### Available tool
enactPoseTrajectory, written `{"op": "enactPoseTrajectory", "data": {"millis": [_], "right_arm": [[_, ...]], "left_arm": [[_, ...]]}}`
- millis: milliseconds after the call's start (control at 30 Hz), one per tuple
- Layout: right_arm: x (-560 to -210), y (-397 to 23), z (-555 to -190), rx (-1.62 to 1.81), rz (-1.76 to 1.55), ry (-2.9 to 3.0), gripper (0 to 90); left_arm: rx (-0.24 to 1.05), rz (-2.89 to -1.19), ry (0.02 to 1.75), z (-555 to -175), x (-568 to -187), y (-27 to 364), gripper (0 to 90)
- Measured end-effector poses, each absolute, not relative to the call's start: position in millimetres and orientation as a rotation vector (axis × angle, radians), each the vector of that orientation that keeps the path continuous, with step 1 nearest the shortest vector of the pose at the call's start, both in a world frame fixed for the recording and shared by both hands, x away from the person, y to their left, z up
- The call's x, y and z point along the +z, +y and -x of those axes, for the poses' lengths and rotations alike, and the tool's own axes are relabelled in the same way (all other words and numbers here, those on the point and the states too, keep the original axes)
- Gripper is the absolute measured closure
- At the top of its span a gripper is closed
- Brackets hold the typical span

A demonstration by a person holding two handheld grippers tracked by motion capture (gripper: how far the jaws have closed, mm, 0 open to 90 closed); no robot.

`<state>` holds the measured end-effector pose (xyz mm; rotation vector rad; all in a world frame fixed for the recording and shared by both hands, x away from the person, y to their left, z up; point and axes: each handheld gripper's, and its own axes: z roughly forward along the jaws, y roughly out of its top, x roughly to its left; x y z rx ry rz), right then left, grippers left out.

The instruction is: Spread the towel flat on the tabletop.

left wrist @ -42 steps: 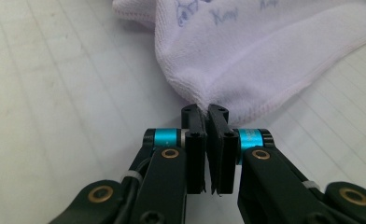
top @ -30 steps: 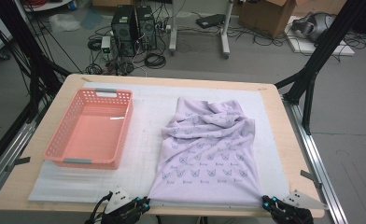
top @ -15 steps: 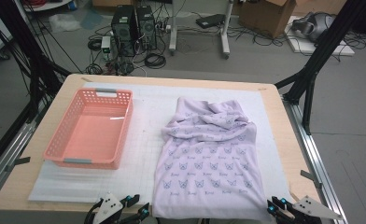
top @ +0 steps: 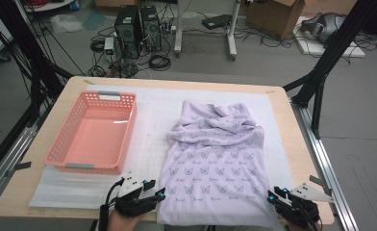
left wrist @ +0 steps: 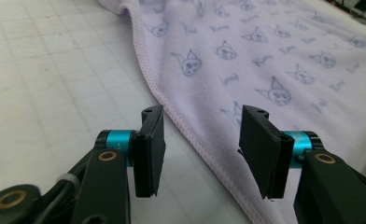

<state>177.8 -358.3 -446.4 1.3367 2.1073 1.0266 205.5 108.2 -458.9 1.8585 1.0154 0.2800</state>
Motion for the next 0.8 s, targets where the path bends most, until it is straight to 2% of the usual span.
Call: {"op": "enactPoseTrajectory", "data": {"millis": [67, 100, 167, 200, 233, 267, 500, 633, 733, 800], "right_arm": [[-450, -353, -184, 1.019, -1.326, 2.141, 66.1], [-451, -351, -187, 1.025, -1.315, 2.143, 68.6], [-450, -349, -191, 1.044, -1.311, 2.171, 80.9], [-450, -348, -191, 1.054, -1.302, 2.183, 85.1], [-450, -347, -192, 1.052, -1.301, 2.192, 85.7], [-450, -347, -192, 1.046, -1.295, 2.196, 86.3], [-448, -354, -175, 1.087, -1.333, 2.223, 86.9], [-446, -337, -166, 1.085, -1.241, 2.305, 86.9], [-445, -332, -165, 1.052, -1.23, 2.312, 86.9], [-445, -340, -160, 1.039, -1.261, 2.29, 86.9]], "left_arm": [[0.322, -1.898, 0.993, -208, -460, 101, 50.5], [0.358, -1.907, 1.006, -207, -459, 98, 54.3], [0.444, -1.938, 0.998, -204, -459, 95, 67.6], [0.45, -1.935, 0.995, -204, -460, 96, 71.0], [0.421, -1.927, 0.997, -204, -460, 96, 80.9], [0.422, -1.93, 0.997, -204, -459, 97, 83.8], [0.39, -1.925, 1.042, -177, -453, 126, 86.0], [0.394, -1.92, 1.048, -159, -451, 146, 86.4], [0.384, -1.898, 1.06, -159, -455, 149, 89.1], [0.352, -1.874, 1.067, -163, -456, 147, 77.4]]}}
